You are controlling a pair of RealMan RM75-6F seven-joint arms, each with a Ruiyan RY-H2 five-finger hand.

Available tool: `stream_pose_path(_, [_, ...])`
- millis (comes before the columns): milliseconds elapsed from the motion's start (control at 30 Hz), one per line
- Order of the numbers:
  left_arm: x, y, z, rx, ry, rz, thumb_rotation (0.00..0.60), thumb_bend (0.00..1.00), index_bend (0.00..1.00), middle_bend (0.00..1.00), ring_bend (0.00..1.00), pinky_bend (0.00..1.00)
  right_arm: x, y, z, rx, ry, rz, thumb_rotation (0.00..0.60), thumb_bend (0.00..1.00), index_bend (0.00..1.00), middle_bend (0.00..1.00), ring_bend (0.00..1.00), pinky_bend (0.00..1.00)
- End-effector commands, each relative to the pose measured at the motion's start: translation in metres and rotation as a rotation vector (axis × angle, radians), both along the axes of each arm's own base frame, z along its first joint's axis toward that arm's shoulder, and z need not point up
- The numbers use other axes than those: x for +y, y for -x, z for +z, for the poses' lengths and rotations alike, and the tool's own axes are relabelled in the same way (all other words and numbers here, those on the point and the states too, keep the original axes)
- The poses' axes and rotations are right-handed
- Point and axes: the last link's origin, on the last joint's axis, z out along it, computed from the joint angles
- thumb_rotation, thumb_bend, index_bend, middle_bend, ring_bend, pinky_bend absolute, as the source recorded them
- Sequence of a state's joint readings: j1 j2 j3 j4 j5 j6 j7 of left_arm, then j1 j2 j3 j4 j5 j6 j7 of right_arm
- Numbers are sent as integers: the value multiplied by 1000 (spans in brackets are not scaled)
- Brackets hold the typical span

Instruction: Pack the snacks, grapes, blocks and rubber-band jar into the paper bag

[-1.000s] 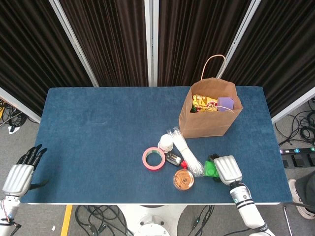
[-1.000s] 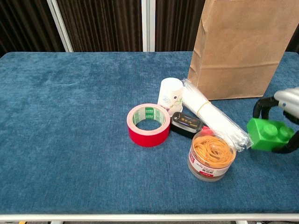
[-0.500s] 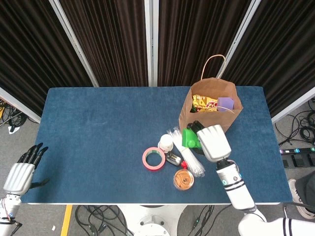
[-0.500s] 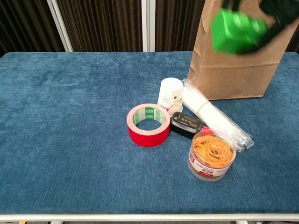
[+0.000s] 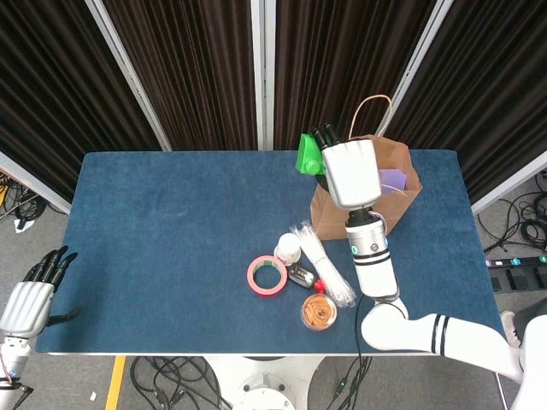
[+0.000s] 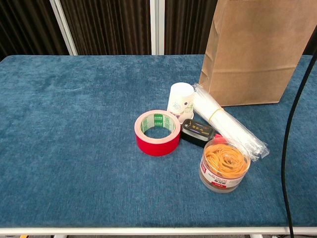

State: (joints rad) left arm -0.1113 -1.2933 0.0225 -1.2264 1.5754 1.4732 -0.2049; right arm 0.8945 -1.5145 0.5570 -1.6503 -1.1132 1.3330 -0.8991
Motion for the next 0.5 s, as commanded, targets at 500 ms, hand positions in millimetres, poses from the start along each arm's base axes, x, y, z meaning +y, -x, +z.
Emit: stream_pose_path(500, [-3, 4, 3, 4, 0, 15, 600, 107, 124, 118, 20, 210, -37, 54, 4, 138, 154, -287, 600, 0, 530, 469, 867, 892])
